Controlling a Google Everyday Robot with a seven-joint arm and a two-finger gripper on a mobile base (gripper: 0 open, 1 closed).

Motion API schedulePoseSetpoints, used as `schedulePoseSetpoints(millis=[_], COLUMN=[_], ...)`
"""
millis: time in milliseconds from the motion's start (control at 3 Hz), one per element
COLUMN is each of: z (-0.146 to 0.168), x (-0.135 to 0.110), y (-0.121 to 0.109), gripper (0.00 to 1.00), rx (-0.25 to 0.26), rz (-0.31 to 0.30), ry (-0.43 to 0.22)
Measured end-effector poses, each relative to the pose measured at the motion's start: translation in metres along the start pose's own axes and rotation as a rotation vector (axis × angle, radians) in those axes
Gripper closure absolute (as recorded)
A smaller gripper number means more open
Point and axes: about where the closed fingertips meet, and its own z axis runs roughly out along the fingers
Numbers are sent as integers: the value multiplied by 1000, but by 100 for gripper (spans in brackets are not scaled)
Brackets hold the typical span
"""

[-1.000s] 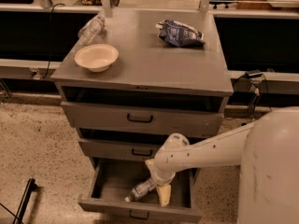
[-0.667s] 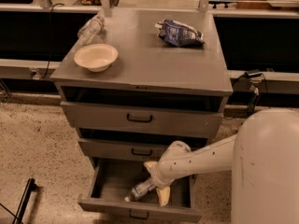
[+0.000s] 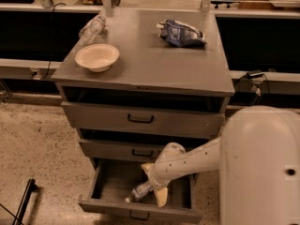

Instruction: Pick blue plastic bottle from bottom drawer and place on counter

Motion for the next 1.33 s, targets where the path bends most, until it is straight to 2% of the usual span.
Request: schedulePoseSetpoints(millis=[333, 667, 1333], z=[29, 58, 102], x=[9, 23, 61], y=[-7, -11, -15], gripper=[0, 0, 0], rx=[4, 12, 100], rz=[-40, -54, -45], ry=[16, 23, 6])
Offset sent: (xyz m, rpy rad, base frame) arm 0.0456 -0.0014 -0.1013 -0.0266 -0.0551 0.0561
